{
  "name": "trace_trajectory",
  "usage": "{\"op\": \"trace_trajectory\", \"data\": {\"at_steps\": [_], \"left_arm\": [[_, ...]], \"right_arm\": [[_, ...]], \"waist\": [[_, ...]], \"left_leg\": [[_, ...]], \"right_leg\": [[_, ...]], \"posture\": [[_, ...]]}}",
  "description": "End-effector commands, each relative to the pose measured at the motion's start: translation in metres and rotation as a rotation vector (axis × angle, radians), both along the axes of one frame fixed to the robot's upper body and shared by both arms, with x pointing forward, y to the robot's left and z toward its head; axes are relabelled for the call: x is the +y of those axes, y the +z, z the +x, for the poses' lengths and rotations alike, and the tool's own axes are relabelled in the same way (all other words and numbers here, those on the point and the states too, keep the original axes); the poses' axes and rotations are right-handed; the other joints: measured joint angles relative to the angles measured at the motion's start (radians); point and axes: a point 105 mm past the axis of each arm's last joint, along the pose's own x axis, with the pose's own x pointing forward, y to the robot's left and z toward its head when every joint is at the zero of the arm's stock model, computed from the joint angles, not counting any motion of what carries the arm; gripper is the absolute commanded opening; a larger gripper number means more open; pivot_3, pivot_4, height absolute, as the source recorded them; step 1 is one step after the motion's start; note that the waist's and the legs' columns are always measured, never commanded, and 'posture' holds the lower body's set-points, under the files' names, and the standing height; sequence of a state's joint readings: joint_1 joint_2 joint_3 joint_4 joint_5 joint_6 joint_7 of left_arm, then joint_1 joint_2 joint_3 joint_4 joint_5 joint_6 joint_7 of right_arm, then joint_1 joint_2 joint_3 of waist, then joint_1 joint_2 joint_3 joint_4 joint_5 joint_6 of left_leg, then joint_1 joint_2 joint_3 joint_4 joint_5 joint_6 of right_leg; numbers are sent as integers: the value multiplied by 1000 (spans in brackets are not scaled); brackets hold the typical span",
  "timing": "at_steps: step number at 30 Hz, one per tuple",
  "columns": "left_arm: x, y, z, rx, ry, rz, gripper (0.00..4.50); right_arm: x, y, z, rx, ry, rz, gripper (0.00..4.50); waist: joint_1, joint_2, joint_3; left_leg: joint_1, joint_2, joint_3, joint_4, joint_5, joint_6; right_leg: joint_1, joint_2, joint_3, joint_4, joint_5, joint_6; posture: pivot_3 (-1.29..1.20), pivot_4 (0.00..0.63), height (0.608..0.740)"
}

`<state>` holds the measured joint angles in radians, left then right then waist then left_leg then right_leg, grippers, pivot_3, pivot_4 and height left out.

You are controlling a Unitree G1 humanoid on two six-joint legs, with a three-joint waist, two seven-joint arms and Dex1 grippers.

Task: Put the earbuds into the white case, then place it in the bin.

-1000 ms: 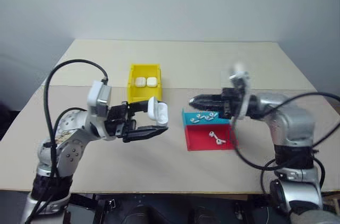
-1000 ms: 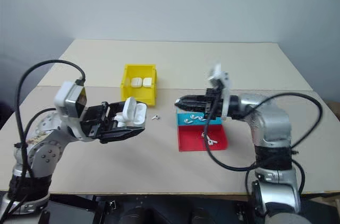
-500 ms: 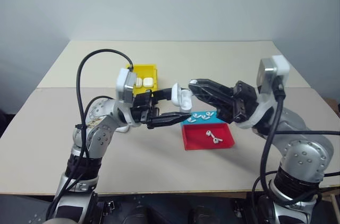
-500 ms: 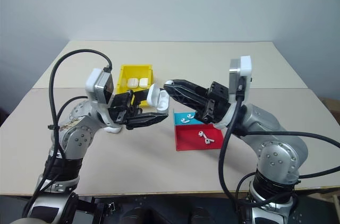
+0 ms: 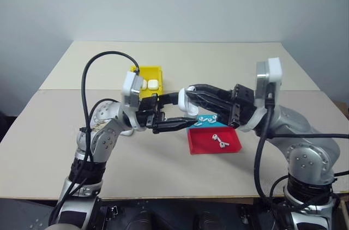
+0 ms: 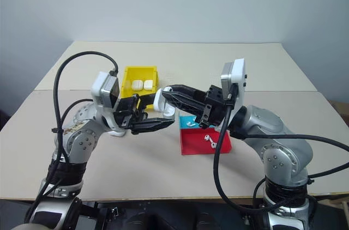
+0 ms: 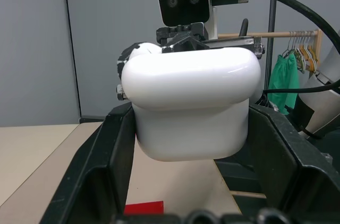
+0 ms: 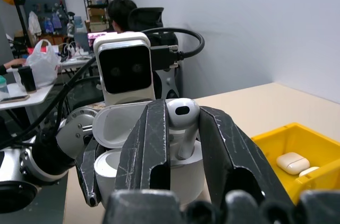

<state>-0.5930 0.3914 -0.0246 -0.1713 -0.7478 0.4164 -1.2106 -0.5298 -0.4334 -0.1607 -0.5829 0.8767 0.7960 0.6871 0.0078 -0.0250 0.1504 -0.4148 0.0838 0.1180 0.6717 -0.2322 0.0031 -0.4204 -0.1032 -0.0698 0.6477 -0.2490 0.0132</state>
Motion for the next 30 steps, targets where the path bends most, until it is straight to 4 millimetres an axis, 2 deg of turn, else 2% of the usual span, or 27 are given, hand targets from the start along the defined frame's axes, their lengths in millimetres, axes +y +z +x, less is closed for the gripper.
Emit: {"op": "trace_trajectory", "data": {"at_steps": [1,2,8,14,18,22,26,30], "left_arm": [[1,11,-8,-63,-16,-29,2851],[1,11,-7,-65,-14,-28,2851],[2,12,-6,-73,-8,-27,2851],[6,12,-3,-82,23,-17,2851],[18,15,4,-96,108,-6,2851],[29,17,7,-101,148,2,2851],[31,15,4,-95,155,-11,2851],[32,13,3,-91,172,-19,2851]], "right_arm": [[-3,-7,-2,-12,14,-63,629],[-3,-10,-3,-11,26,-85,1356],[-6,-12,-2,-23,34,-127,3129],[-25,7,15,-49,-45,-96,3129],[-38,13,36,-85,-100,-195,3129],[-42,1,67,-134,-127,-450,3129],[-43,-39,107,-300,-119,-961,3129],[-52,-65,129,-343,-11,-1245,3129]], "waist": [[1,0,0],[1,0,0],[1,0,0],[2,0,0],[3,0,0],[-6,0,0],[-14,0,0],[-20,0,0]], "left_leg": [[0,0,0,0,0,0],[0,0,0,0,0,0],[0,0,0,0,0,0],[0,0,0,0,0,0],[0,0,0,1,0,0],[0,0,1,0,0,0],[0,0,1,0,0,0],[0,0,1,-1,0,0]], "right_leg": [[0,0,0,0,0,0],[0,0,0,0,0,0],[0,0,0,0,0,0],[0,0,0,0,0,0],[0,0,0,0,0,0],[-1,0,1,0,0,0],[-1,0,1,0,0,0],[-2,0,1,-1,0,0]], "posture": [[0,150,740],[0,150,740],[0,150,740],[0,150,740],[0,150,740],[0,150,740],[0,150,740],[0,150,740]]}}
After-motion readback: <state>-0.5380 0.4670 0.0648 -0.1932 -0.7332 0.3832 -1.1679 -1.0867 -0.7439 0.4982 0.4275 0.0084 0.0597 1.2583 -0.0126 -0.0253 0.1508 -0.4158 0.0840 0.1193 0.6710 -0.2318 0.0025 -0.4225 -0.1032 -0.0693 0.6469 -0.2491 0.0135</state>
